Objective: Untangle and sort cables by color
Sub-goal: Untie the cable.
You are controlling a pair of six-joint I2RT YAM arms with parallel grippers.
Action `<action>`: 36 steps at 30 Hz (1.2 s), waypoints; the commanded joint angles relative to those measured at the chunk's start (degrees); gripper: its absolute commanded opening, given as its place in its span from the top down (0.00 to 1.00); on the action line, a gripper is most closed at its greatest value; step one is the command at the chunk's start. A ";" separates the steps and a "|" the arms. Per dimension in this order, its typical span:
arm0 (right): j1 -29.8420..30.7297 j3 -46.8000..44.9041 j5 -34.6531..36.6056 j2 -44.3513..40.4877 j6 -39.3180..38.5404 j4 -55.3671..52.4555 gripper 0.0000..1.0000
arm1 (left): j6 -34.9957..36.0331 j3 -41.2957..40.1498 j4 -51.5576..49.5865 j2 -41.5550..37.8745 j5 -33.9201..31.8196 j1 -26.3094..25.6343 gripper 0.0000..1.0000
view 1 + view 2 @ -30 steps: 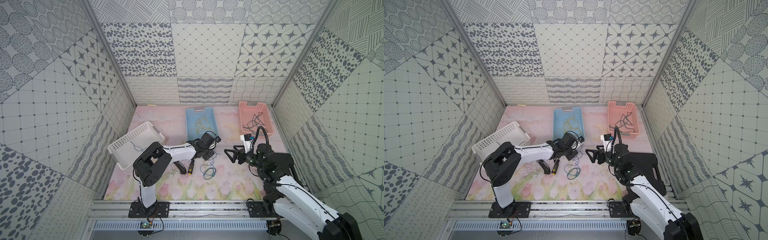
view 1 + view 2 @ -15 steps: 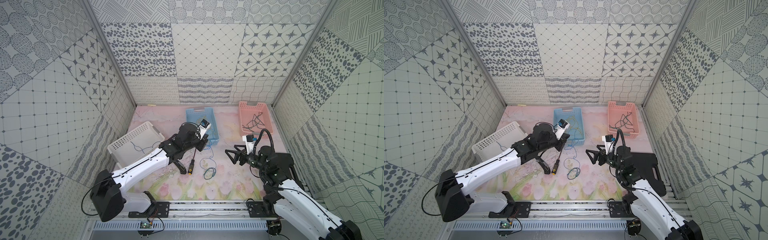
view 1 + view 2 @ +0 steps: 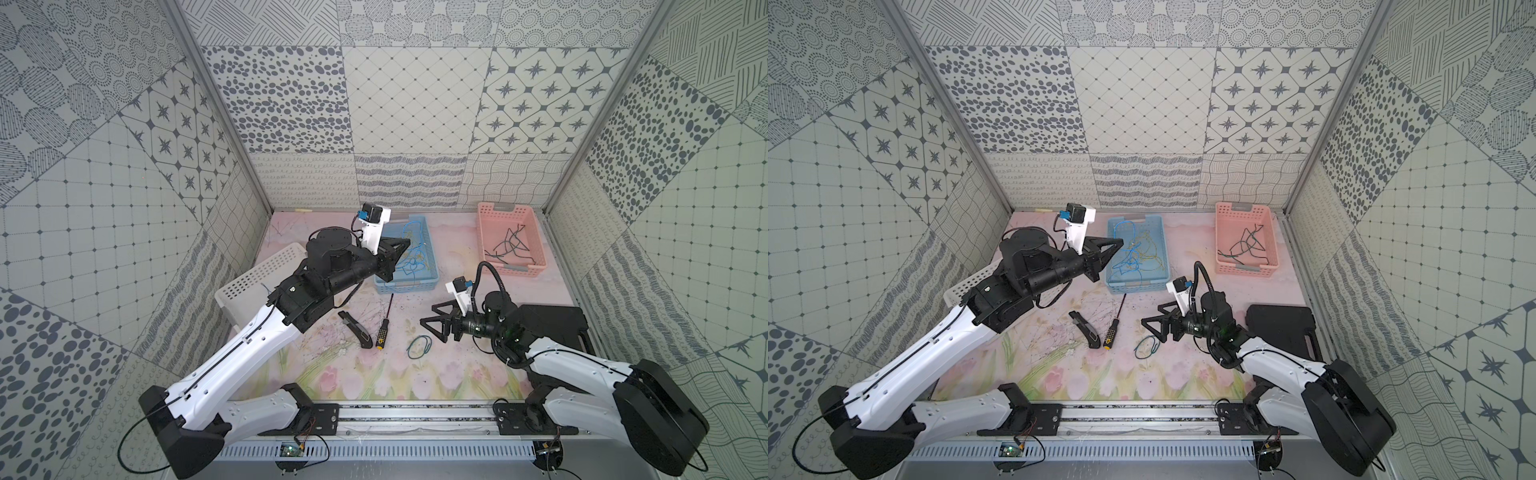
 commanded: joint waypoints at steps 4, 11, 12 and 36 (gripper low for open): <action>-0.14 -4.14 -0.24 -9.56 -2.35 13.90 0.00 | -7.30 -0.18 -1.30 -0.18 10.70 0.22 1.00; 3.83 1.38 -5.66 3.07 3.05 21.14 0.29 | -11.46 -1.61 2.67 2.52 16.30 0.22 1.00; 3.85 1.44 -5.44 3.39 3.47 21.14 0.49 | -11.65 -1.95 2.93 2.69 16.48 0.25 1.00; 3.95 -2.69 3.30 -13.15 -8.50 -6.67 0.85 | -0.94 24.15 -21.84 -3.31 3.55 8.31 1.00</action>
